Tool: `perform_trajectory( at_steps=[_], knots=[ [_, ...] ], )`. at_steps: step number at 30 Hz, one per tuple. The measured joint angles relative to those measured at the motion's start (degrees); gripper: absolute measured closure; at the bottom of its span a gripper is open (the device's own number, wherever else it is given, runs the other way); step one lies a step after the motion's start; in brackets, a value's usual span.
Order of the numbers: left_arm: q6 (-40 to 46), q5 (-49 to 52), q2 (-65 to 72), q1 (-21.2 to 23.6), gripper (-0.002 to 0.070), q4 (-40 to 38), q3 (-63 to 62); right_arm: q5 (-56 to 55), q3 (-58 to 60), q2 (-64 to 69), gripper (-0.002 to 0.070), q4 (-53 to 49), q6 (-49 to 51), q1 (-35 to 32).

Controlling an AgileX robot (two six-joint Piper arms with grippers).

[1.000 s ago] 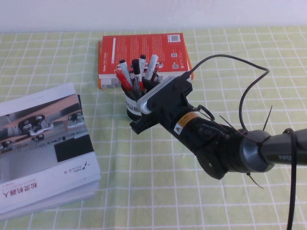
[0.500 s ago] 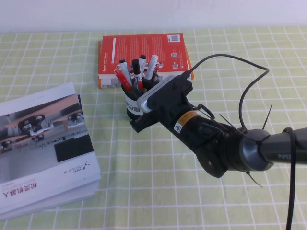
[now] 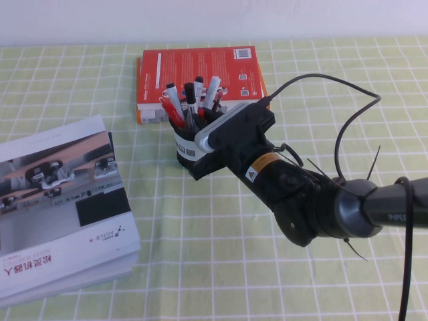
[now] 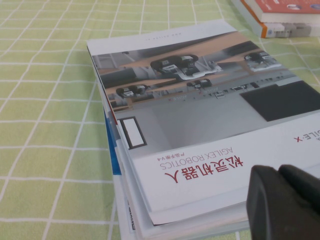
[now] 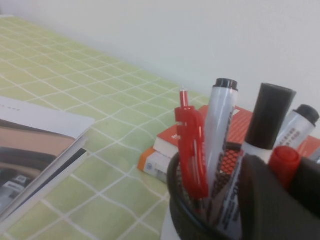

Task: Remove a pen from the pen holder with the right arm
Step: 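Take a marker out of the pen holder and lay it on the table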

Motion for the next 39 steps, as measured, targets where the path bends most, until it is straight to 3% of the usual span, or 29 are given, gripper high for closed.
perform_trajectory(
  at_steps=[14, 26, 35, 39],
  knots=[
    [0.00, 0.00, 0.00, 0.00, 0.0680, 0.00, 0.00, -0.44, 0.00, -1.26, 0.0636, 0.13, -0.25, -0.23],
    [0.00, 0.00, 0.00, 0.00, 0.0680, 0.00, 0.00, 4.68, 0.00, -12.25, 0.0635, -0.52, -0.25, -0.23],
    [0.00, 0.00, 0.00, 0.00, 0.0680, 0.00, 0.00, 22.52, 0.00, -26.04, 0.0636, -0.24, 0.42, -0.23],
    [0.00, 0.00, 0.00, 0.00, 0.0680, 0.00, 0.00, 35.65, 0.00, -32.81, 0.0636, 6.36, 1.07, -0.23]
  ],
)
